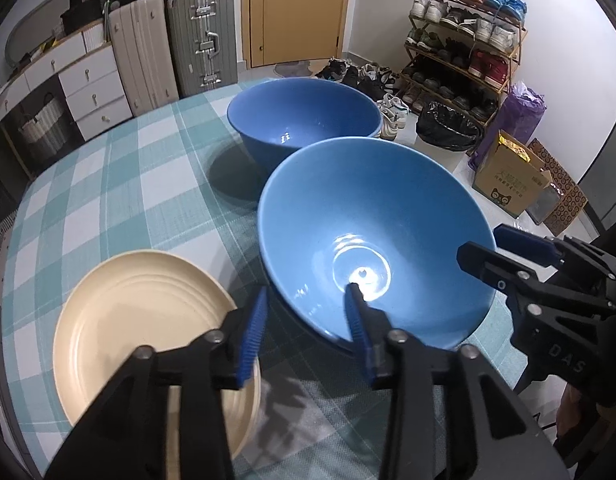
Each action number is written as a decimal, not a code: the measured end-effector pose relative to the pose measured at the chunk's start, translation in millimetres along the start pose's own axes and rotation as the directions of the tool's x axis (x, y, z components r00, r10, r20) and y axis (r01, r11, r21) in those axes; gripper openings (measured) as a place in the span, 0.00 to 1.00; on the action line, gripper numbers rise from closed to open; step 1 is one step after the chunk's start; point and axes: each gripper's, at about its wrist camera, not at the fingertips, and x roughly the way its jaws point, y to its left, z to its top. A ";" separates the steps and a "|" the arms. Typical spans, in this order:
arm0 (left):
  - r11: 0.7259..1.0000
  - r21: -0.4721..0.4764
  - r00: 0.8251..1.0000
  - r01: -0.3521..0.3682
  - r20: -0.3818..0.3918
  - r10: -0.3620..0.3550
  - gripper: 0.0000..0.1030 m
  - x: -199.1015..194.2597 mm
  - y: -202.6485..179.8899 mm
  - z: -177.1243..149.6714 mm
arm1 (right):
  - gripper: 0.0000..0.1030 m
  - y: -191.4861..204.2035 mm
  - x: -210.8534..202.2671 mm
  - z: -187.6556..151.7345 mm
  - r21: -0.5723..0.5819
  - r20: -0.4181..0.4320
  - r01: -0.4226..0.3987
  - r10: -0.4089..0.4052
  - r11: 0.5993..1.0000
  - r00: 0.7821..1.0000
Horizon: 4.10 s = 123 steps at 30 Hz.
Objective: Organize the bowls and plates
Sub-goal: 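Open both grippers to release the nested blue bowl, then move both grippers back toward the rim of the next blue bowl, then close both grippers on the rim of the next blue bowl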
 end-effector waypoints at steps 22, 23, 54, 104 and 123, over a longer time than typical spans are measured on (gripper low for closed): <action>0.995 -0.095 0.999 0.014 0.042 -0.010 0.92 -16.8 30.2 8.9 | 0.96 -3.8 -16.1 14.3 0.021 0.056 -0.032 0.031 0.999 0.998; 0.995 -0.095 0.999 0.002 0.054 0.003 0.98 -19.4 31.6 10.9 | 0.96 -4.1 -17.5 16.7 0.019 0.060 -0.032 0.030 0.999 0.998; 0.985 -0.171 0.999 -0.011 0.044 0.019 1.00 22.9 68.0 83.3 | 0.99 -42.2 21.4 97.6 0.046 0.044 -0.021 0.019 0.999 0.999; 0.983 -0.180 0.998 0.034 -0.049 -0.043 0.57 116.8 76.9 131.8 | 0.67 -50.8 149.9 150.2 0.042 -0.103 -0.037 0.041 0.998 0.994; 0.989 -0.131 0.996 0.070 -0.045 -0.076 0.26 115.4 62.4 133.9 | 0.28 -30.6 150.5 154.2 -0.066 -0.101 -0.058 0.051 0.996 0.994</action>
